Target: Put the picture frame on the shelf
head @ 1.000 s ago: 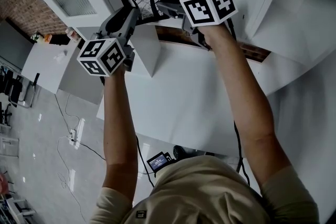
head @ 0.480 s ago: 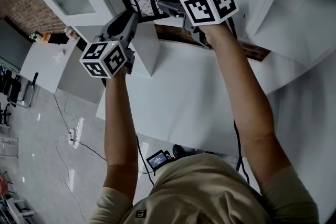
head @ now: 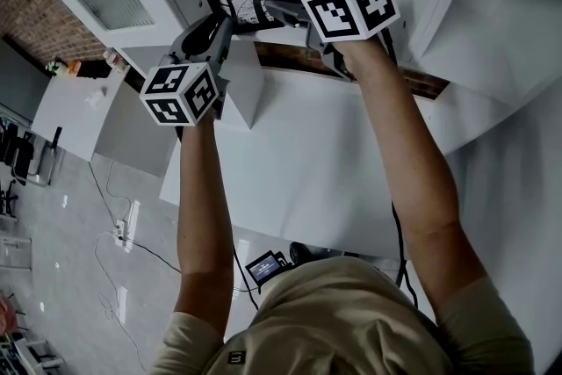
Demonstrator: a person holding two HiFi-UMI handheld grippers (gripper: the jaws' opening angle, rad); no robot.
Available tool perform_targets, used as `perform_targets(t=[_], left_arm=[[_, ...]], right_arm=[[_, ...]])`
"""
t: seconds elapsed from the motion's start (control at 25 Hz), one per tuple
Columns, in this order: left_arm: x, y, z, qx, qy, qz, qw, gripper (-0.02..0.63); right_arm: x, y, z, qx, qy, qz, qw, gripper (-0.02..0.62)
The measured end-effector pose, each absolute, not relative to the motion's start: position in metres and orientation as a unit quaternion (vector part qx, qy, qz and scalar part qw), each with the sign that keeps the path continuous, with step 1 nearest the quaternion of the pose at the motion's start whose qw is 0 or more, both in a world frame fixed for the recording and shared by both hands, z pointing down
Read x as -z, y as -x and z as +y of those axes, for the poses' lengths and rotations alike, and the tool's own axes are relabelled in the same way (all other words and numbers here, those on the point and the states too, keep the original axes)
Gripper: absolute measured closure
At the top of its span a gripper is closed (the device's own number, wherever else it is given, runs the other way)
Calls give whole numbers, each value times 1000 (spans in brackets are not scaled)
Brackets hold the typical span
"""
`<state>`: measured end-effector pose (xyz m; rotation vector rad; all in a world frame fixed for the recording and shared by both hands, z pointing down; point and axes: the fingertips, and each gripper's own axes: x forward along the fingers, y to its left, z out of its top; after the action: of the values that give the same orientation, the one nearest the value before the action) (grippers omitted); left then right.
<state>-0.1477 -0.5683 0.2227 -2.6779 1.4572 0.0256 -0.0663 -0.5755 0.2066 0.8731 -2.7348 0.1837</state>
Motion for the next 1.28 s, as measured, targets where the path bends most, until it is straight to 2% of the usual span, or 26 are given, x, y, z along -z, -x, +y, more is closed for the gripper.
perform_targets(t=[1.28], left_arm=[[-221, 148, -567, -14, 880, 473, 46, 516]], right_arm=[[-203, 61, -576, -63, -316, -940, 116, 500]])
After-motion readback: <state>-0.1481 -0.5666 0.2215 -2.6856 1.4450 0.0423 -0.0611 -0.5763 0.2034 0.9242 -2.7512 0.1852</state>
